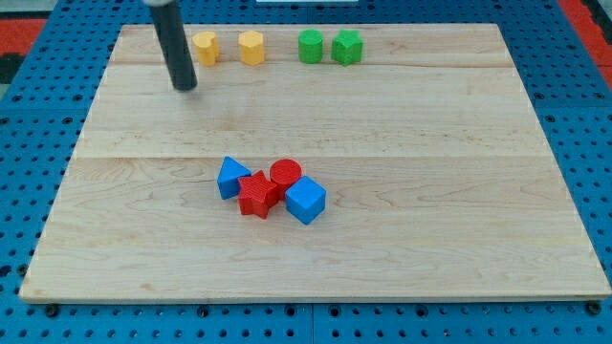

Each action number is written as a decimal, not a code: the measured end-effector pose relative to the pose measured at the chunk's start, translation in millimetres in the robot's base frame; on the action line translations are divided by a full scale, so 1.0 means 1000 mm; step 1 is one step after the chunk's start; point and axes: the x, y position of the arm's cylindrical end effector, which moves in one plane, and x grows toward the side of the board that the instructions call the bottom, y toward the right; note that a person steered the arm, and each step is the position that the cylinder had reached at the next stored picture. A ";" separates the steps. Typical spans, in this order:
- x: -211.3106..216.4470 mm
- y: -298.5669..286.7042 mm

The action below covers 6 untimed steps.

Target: Separate blue cube from the red circle

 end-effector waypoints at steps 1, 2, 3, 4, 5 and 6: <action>0.105 0.011; 0.163 0.041; 0.187 0.097; 0.145 0.139; 0.122 0.199; 0.128 0.217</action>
